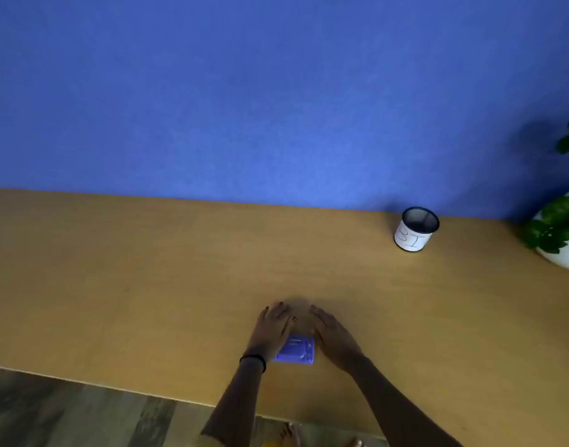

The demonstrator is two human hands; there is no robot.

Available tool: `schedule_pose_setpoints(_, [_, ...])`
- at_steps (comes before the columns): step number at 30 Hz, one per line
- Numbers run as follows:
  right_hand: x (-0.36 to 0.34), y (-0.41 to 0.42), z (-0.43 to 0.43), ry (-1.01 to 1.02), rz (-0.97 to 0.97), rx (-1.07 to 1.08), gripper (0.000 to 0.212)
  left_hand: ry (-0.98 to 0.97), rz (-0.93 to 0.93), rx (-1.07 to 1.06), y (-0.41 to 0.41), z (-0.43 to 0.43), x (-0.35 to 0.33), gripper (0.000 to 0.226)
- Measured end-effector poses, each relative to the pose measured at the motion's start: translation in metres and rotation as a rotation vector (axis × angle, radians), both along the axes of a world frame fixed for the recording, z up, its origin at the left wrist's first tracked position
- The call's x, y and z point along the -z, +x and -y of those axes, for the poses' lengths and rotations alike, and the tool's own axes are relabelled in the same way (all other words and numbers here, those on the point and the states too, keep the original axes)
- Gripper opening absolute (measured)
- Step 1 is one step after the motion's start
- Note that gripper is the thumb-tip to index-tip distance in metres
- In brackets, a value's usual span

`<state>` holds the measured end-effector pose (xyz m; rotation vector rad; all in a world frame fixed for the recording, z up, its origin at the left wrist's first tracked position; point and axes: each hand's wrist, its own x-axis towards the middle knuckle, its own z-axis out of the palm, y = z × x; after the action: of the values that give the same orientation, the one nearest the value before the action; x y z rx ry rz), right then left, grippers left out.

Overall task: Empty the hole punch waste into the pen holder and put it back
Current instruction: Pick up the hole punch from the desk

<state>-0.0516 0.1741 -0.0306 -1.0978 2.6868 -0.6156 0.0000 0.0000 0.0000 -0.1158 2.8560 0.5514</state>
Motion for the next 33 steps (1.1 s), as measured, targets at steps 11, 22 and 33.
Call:
schedule_pose_setpoints(11, [0.022,0.025,-0.007,0.119,0.139,0.012,0.041,0.174,0.009,-0.002,0.038,-0.009,0.017,0.078])
schedule_pose_setpoints(22, [0.022,0.031,-0.008,-0.046,0.163,0.147,0.042,-0.052,0.026,0.119,0.040,-0.010,0.019,0.063])
schedule_pose_setpoints(33, [-0.013,0.007,-0.003,-0.357,0.476,0.578,0.026,-0.259,-0.095,0.211,0.020,-0.018,0.016,0.078])
